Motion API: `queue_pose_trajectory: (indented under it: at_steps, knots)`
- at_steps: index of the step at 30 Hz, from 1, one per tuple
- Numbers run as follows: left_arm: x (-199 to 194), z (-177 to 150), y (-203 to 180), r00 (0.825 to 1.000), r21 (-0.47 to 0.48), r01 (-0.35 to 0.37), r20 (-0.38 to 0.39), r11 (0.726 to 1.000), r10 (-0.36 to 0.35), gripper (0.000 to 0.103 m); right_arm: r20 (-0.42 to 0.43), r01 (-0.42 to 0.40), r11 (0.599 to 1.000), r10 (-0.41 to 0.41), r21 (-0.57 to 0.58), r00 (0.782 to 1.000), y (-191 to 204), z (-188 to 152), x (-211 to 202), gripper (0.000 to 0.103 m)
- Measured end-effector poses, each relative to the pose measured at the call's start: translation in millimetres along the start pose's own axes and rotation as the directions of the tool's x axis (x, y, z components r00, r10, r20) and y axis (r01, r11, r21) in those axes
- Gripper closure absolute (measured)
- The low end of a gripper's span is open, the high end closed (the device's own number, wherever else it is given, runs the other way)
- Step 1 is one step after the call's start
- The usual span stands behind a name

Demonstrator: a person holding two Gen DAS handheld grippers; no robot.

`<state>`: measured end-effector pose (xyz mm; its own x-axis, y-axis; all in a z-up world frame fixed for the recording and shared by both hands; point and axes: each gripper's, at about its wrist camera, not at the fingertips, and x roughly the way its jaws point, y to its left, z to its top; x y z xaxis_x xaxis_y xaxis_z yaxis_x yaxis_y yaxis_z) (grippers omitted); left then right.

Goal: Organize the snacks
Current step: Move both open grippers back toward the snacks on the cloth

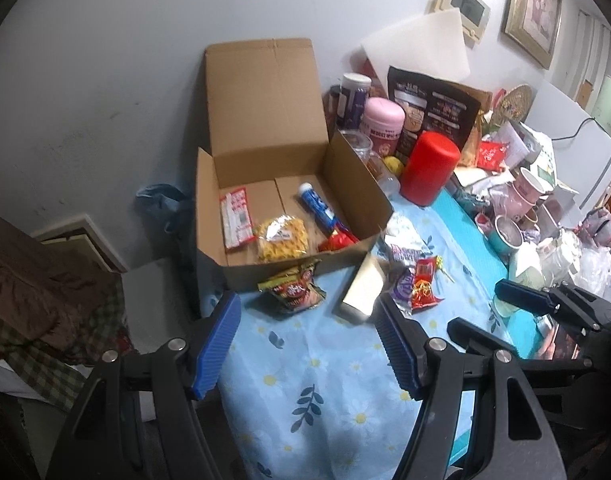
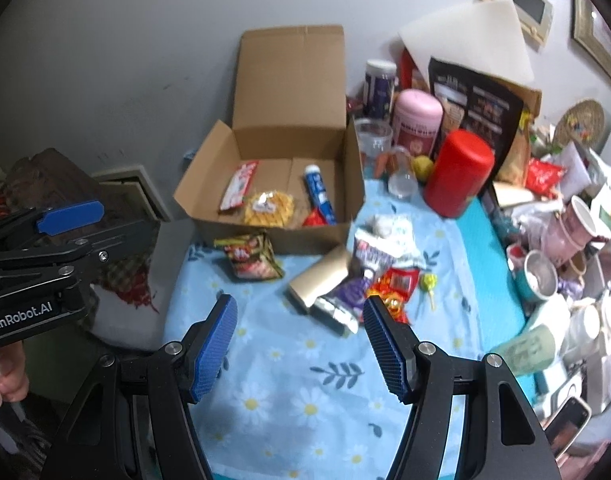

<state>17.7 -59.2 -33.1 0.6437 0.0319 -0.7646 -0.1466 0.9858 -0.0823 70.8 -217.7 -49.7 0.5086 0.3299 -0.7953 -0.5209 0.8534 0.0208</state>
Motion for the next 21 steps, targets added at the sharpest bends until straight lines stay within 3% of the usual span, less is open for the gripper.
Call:
queue_pose_trajectory:
  at_steps: [8,21]
  knots:
    - [31,-2,-9,0.999,0.048,0.004,-0.041,0.999,-0.002,0.035,-0.090,-0.009,0.999,0.012,0.033,0.996,-14,-11,30,0.037]
    - [86,0,1,0.994,0.025,0.003,-0.106,1.000,0.000,0.035,-0.115,0.003,0.996,0.006,0.085,0.993,-38,-8,69,0.037]
